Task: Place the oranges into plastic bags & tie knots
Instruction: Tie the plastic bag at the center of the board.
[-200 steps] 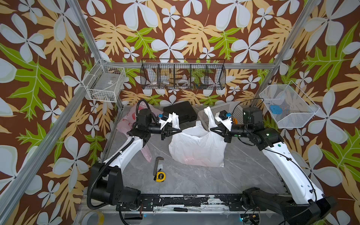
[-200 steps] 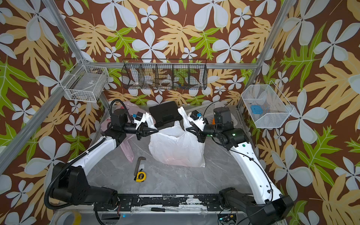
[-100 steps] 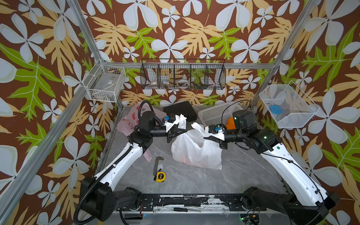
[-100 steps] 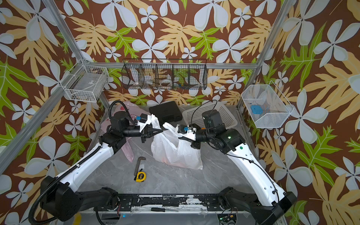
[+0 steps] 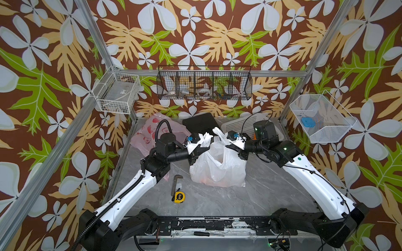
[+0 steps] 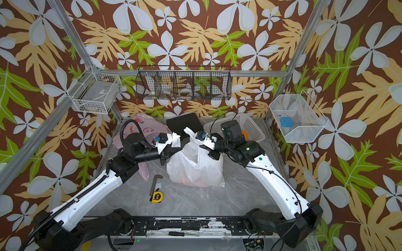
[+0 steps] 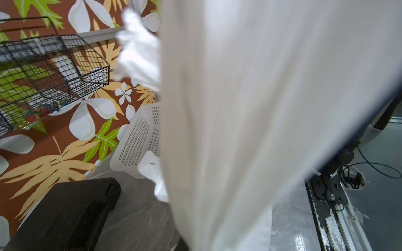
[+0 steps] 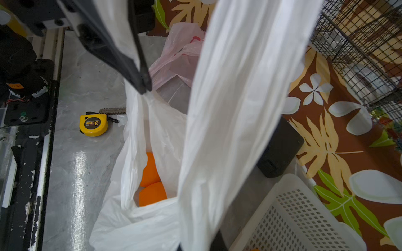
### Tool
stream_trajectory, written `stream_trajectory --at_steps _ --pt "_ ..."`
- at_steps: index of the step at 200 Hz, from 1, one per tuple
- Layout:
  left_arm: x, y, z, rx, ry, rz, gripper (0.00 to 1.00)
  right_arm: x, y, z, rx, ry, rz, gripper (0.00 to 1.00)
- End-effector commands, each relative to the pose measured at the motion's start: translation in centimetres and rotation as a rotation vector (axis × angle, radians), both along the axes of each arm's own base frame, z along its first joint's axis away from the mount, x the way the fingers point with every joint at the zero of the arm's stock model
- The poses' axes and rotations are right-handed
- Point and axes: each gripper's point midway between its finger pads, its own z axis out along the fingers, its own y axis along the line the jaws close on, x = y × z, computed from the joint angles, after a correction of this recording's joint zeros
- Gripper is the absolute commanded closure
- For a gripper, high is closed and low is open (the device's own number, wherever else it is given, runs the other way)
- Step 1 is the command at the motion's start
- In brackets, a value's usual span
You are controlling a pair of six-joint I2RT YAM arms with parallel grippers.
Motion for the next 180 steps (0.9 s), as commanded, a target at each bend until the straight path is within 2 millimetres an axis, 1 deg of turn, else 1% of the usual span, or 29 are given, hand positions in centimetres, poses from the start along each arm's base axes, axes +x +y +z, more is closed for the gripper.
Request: stream_trajectory --at_steps 1,28,42,59,73,85,96,120,128,138,150,163,180 --pt "0.2 -0.4 -1.1 0.084 -0.058 0.011 1.00 -1.2 1.6 1.3 0.085 0.052 0.101 1.00" --pt "0.8 -1.2 -2.2 0.172 -0.062 0.026 1.00 -2.5 2.5 1.2 0.109 0.087 0.199 1.00" --pt "1.1 -1.4 -2.5 0.196 -0.057 0.022 1.00 -2.8 2.7 0.6 0.111 0.112 0.225 1.00" --pt "1.0 -1.5 -2.4 0.211 -0.066 0.013 1.00 -2.5 2.8 -0.4 0.099 0.133 0.214 1.00" --pt "0.8 -1.6 -2.7 0.233 -0.071 0.007 1.00 -2.5 3.0 -0.3 0.120 0.138 0.215 1.00" --pt "1.2 -1.5 -3.1 0.257 -0.070 0.020 1.00 -2.4 3.1 0.0 0.137 0.135 0.212 1.00" --pt "1.4 -1.4 -3.5 0.285 -0.064 0.026 1.00 -2.3 3.1 -0.1 0.142 0.138 0.205 0.92" --pt "1.9 -1.3 -3.7 0.314 -0.074 0.054 1.00 -2.2 3.1 -0.3 0.149 0.142 0.192 0.90" --pt "2.1 -1.3 -3.8 0.331 -0.084 0.073 1.00 -2.3 3.0 -0.5 0.146 0.148 0.191 0.92" --pt "2.4 -1.2 -4.1 0.367 -0.095 0.095 1.00 -2.2 2.9 -1.0 0.135 0.160 0.176 1.00" --pt "2.7 -1.1 -4.5 0.415 -0.104 0.118 1.00 -2.3 2.7 -1.7 0.119 0.174 0.168 1.00" --pt "2.9 -0.9 -5.0 0.463 -0.111 0.128 1.00 -2.4 2.5 -2.0 0.111 0.180 0.163 1.00" --pt "3.2 -0.6 -5.1 0.504 -0.123 0.148 1.00 -2.5 2.2 -2.2 0.107 0.177 0.152 1.00"
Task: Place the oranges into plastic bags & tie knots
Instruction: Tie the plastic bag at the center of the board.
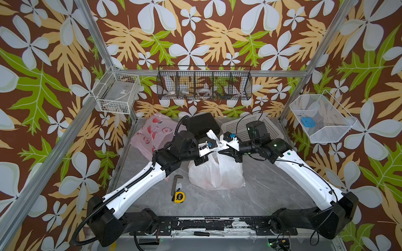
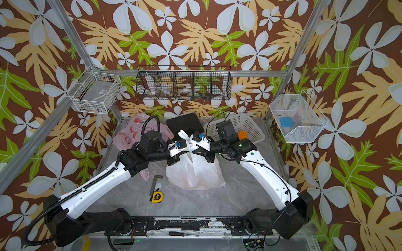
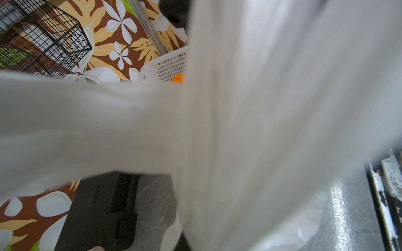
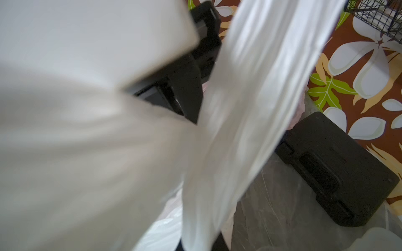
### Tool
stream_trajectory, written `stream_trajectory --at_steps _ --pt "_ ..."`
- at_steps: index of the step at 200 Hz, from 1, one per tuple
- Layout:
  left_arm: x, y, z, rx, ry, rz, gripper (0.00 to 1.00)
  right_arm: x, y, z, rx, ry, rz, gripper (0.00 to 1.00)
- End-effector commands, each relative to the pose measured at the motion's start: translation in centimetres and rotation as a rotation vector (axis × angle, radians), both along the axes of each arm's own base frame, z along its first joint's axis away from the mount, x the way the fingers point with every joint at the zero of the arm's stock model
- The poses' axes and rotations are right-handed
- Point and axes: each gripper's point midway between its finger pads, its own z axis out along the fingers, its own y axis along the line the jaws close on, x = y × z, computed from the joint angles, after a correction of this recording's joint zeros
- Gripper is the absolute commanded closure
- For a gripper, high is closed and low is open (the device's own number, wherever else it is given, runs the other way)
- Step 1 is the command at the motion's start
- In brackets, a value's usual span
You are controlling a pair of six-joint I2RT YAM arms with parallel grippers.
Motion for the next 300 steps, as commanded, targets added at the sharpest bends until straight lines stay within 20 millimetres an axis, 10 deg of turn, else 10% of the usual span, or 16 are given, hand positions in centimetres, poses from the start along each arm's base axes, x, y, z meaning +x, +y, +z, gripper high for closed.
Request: stream_trajectory --at_steps 1,30,77,118,209,282,300 --pt "0.7 1.1 -0.8 0.103 -0.035 0.053 1.00 -0.1 -0.3 -0.1 -0.005 -0.003 -0.018 1.00" --pt "1.1 1.5 -0.8 0.134 -0.057 0.082 1.00 -0.2 -0.8 0.1 0.019 -0.003 -0.041 0.99" --pt "0.8 0.8 -0.3 0.115 -0.052 0.059 1.00 -0.6 -0.2 0.6 0.078 0.020 -0.015 0.55" --pt "0.9 0.8 -0.7 0.122 -0.046 0.066 1.00 -1.0 0.1 2.2 0.165 0.023 -0.016 0.36" --pt "1.1 0.7 -0.5 0.116 -0.046 0.065 1.00 -1.3 0.6 5.7 0.353 0.073 -0.046 0.37" --pt "0.2 0.3 0.8 0.048 -0.043 0.040 1.00 -1.3 0.5 4.7 0.323 0.066 -0.053 0.87" --pt "-1.2 0.1 2.1 -0.049 -0.017 -0.009 0.33 -1.5 0.3 4.6 0.298 0.048 -0.047 0.96"
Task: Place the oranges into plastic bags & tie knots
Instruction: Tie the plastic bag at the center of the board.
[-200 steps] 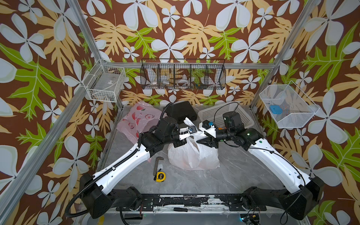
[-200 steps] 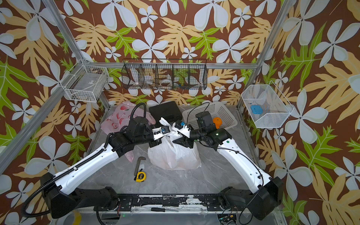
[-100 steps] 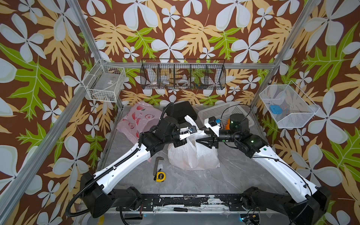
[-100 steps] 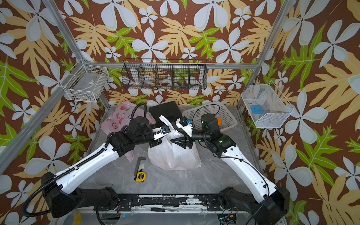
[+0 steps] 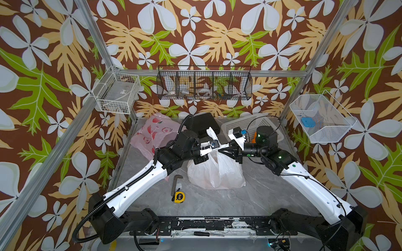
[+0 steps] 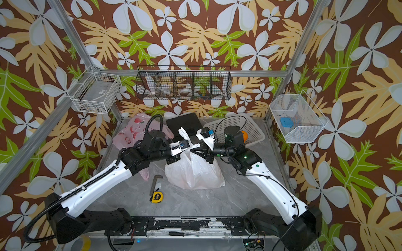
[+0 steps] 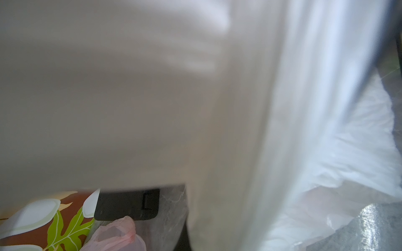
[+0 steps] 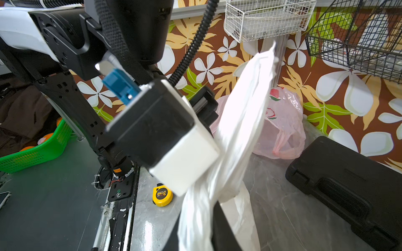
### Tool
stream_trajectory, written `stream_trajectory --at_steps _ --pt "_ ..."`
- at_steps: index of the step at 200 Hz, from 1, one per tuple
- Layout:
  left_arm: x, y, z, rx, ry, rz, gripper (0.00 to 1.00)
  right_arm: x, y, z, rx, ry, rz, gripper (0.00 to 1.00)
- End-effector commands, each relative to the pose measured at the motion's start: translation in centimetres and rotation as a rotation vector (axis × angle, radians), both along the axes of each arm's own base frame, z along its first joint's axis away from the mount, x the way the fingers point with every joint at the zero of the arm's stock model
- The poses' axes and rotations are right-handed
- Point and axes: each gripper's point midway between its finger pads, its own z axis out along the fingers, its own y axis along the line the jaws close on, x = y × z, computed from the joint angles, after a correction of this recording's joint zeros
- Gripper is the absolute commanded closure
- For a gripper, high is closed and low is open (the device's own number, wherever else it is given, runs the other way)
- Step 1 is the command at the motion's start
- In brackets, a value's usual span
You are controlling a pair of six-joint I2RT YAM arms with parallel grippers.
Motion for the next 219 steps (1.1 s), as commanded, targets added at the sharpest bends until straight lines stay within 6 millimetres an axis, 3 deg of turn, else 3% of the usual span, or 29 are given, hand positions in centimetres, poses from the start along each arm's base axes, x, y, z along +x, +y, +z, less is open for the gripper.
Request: stream_trajectory --at_steps 1,6,12,56,105,147,169,219 --pt "-1.5 -0.8 2.2 -0.140 0.023 -0.069 0.27 -0.3 -0.2 0.1 -0.020 -0.042 0.014 0.96" --pt "-1.8 -0.6 2.7 -0.175 0.026 -0.072 0.07 -0.5 -0.2 0.1 -0.031 -0.048 0.020 0.97" --pt "-2.1 -0.6 3.3 -0.226 0.032 -0.084 0.00 -0.7 -0.3 0.0 -0.044 -0.058 0.033 0.98" --pt "-5.5 -0.8 5.4 -0.425 0.069 -0.254 0.00 -2.7 -0.6 -0.8 -0.117 -0.131 0.157 0.98" --pt "-5.6 -0.8 5.8 -0.485 0.081 -0.294 0.00 -4.9 -0.8 -1.1 -0.133 -0.193 0.284 1.00" --pt "-5.8 -1.3 6.5 -0.534 0.083 -0.335 0.00 -5.4 -0.8 -1.2 -0.122 -0.187 0.318 1.00" --pt "-6.3 -2.0 7.2 -0.557 0.105 -0.405 0.07 -5.0 -0.7 -1.4 -0.135 -0.175 0.303 1.00" --pt "-7.2 -2.7 7.2 -0.558 0.159 -0.490 0.36 -3.9 -0.7 -1.6 -0.151 -0.165 0.244 0.97"
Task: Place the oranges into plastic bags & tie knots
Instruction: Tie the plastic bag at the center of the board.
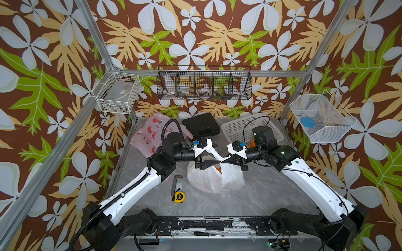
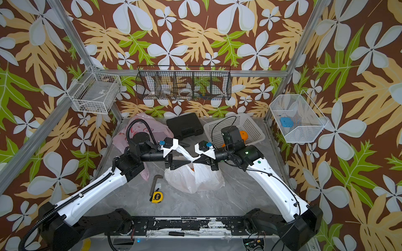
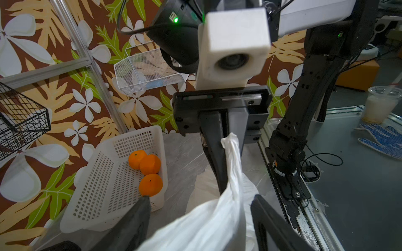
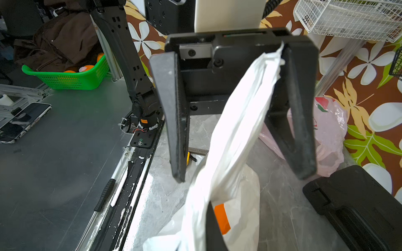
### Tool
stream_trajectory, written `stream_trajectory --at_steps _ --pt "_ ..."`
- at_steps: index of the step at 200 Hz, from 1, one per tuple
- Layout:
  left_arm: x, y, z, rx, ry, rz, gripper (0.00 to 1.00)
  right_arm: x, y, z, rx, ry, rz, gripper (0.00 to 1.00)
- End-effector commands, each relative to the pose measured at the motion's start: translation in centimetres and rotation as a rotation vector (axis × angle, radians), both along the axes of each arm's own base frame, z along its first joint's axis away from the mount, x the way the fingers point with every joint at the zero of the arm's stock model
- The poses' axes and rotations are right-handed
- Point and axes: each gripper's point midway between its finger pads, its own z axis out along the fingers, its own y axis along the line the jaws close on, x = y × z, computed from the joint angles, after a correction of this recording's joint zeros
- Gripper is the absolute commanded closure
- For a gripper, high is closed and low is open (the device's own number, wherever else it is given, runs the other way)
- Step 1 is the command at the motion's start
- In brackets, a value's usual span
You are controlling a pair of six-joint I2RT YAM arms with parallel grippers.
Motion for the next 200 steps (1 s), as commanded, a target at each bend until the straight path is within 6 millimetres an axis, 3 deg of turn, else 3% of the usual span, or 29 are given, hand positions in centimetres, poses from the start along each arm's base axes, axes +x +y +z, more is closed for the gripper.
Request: stream_trajectory --at_steps 1,24,49,69,89,100,106,137,163,177,200 --pt "-1.0 -0.1 0.8 -0.027 -0.013 -0.062 0.38 0.5 0.0 0.1 -0.003 0.000 -0.032 0.97" --pt "-1.0 0.1 0.7 -0.026 -0.018 -0.052 0.81 0.8 -0.1 0.1 -0.012 0.000 -0.053 0.95" --pt "-1.2 0.2 0.7 -0.025 -0.020 -0.050 1.00 0.9 -0.2 0.4 -0.006 -0.002 -0.075 0.93" --pt "-1.1 0.1 0.3 -0.015 -0.007 -0.058 0.99 1.0 -0.2 0.7 0.003 0.003 -0.088 0.92" --pt "-1.0 0.0 -0.1 -0.003 0.005 -0.062 0.63 1.0 -0.2 0.9 0.008 0.010 -0.095 0.93" --pt "-1.2 -0.1 -0.1 -0.005 0.007 -0.076 0.48 1.0 -0.3 0.9 0.007 0.007 -0.095 0.93" --pt "-1.3 -0.1 0.0 -0.006 0.006 -0.084 0.45 1.1 -0.3 0.9 0.007 0.009 -0.096 0.93" --pt "-0.7 -0.4 -0.5 0.016 0.010 -0.075 0.47 1.0 -0.1 1.2 0.016 0.015 -0.084 0.93" --pt "-0.2 -0.6 -0.8 0.030 0.014 -0.064 0.66 1.0 0.0 1.3 0.024 0.029 -0.079 0.93" --pt "-0.2 -0.6 -1.0 0.036 0.016 -0.066 0.69 1.1 0.0 1.4 0.022 0.026 -0.088 0.93" --pt "-0.2 -0.6 -1.2 0.042 0.018 -0.066 0.85 1.2 0.0 1.5 0.025 0.035 -0.099 0.92"
